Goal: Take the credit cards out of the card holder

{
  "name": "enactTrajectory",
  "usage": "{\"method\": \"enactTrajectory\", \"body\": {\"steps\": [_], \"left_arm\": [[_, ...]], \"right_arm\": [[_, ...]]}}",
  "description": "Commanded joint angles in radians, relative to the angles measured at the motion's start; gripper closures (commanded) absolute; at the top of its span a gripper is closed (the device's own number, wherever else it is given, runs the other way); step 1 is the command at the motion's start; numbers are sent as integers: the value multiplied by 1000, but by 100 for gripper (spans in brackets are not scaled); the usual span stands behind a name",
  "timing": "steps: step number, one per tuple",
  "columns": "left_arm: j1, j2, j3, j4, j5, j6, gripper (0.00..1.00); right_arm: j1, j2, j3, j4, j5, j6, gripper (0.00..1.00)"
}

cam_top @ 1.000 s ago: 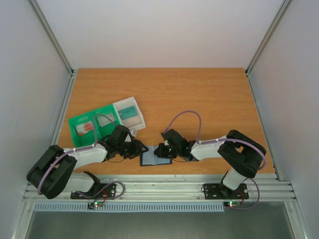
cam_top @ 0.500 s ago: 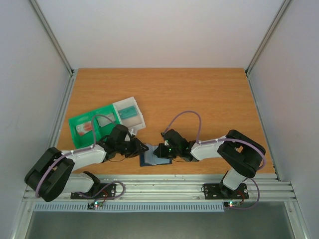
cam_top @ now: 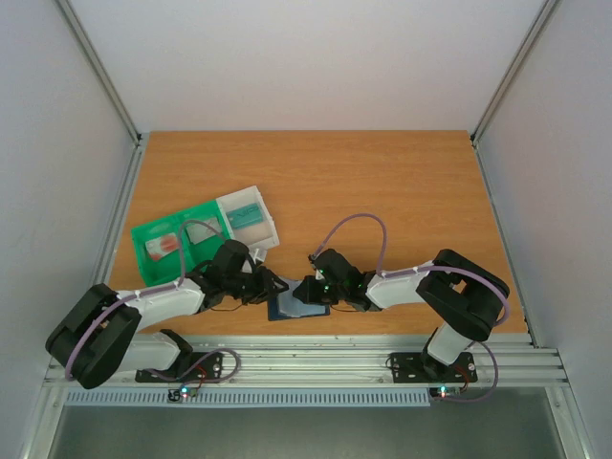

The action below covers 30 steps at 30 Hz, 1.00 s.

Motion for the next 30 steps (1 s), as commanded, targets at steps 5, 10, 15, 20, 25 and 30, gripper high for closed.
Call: {"method": "enactTrajectory", "body": {"steps": [5, 10, 15, 20, 25, 30], "left_arm": [[-74, 23, 85, -53, -34, 23, 71], [-93, 15, 104, -77, -55, 23, 83], [-94, 21, 113, -83, -66, 24, 83], [-97, 40, 114, -69, -66, 20, 86], [-99, 45, 123, -75, -70, 24, 84], [-102, 36, 129, -76, -75, 17, 81]], "right_arm": [[5, -12, -33, -45, -15, 0, 91], [6, -67, -44, -65, -6, -10, 86], [6, -146, -47, -138, 11, -29, 77], [6, -220, -49, -200, 11, -45, 71], [9, -272, -52, -229, -33, -49, 58], [33, -308, -40, -255, -39, -41, 44]]}}
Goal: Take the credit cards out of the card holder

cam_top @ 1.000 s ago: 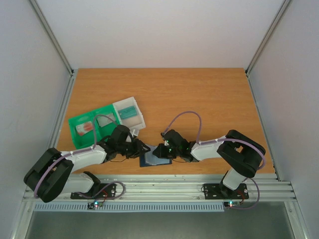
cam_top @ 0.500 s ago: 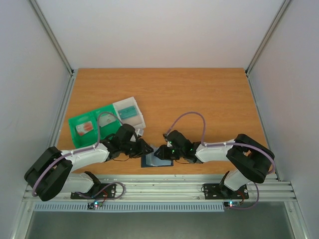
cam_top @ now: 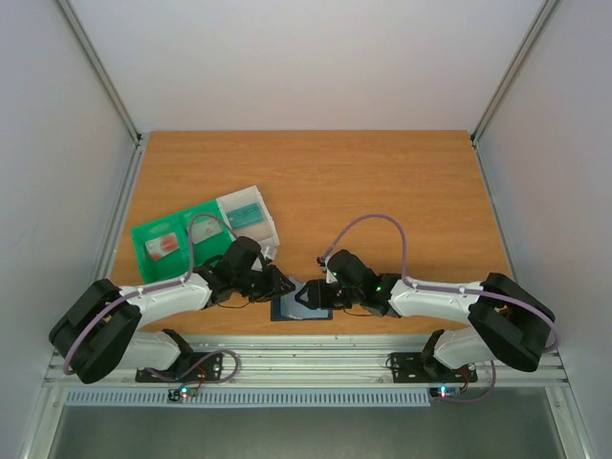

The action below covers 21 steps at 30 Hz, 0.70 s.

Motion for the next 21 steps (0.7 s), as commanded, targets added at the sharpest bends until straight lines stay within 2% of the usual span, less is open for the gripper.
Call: {"method": "enactTrajectory", "body": {"steps": [1, 8, 14, 16, 19, 21], "left_arm": [[-12, 0, 33, 12, -17, 6, 80], [-23, 3, 38, 6, -23, 1, 80], [-36, 0, 46, 0, -35, -2, 79], [-40, 3, 46, 0, -36, -2, 79], [-39, 10, 46, 1, -37, -2, 79], [-39, 12, 46, 1, -37, -1, 79]], "right_arm": [[30, -30, 12, -41, -11, -5, 41], [64, 0, 55, -48, 1, -1, 30], [81, 25, 80, -64, 20, 4, 30], [81, 24, 80, -71, 33, 3, 34], [81, 21, 77, -96, 46, 0, 48], [81, 21, 74, -100, 53, -1, 52]]}}
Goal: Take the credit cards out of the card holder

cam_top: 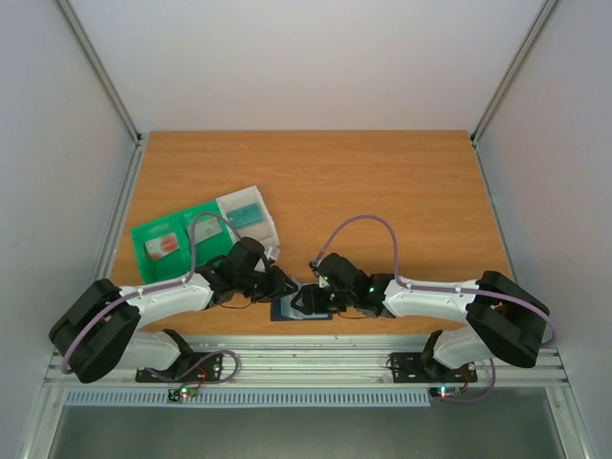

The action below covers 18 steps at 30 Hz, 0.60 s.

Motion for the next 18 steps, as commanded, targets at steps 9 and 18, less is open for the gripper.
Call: {"method": "enactTrajectory", "body": {"steps": [9, 18], "left_arm": [[-6, 14, 31, 0, -22, 10, 79], [-6, -6, 36, -38, -31, 17, 78]], "right_arm": [[8, -1, 13, -58, 64, -14, 69], [8, -22, -1, -87, 89, -18, 72]]}}
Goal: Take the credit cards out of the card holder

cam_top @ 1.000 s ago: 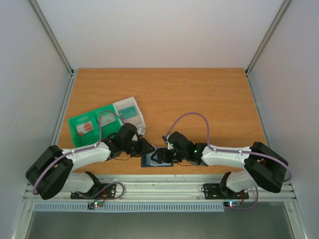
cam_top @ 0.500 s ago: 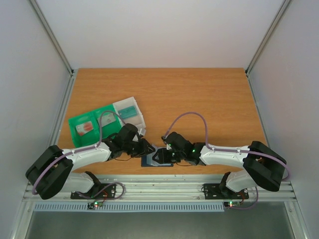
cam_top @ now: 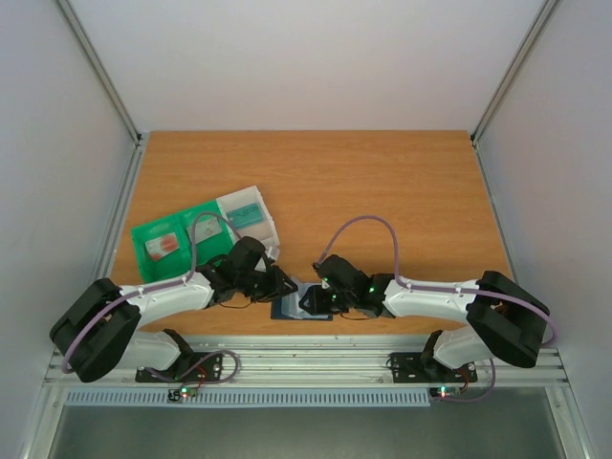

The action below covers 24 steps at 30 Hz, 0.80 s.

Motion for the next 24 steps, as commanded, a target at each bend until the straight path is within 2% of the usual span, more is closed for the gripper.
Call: {"method": "enactTrajectory", "body": {"steps": [1, 13, 24], "left_arm": [[-6, -14, 26, -19, -20, 16, 76], [-8, -37, 25, -27, -22, 11, 75], [-7, -42, 23, -27, -22, 5, 75]], "right_arm": [[7, -24, -4, -22, 31, -13, 73], [7, -36, -9, 20, -17, -20, 80], [8, -26, -10, 34, -40, -28, 94]]}}
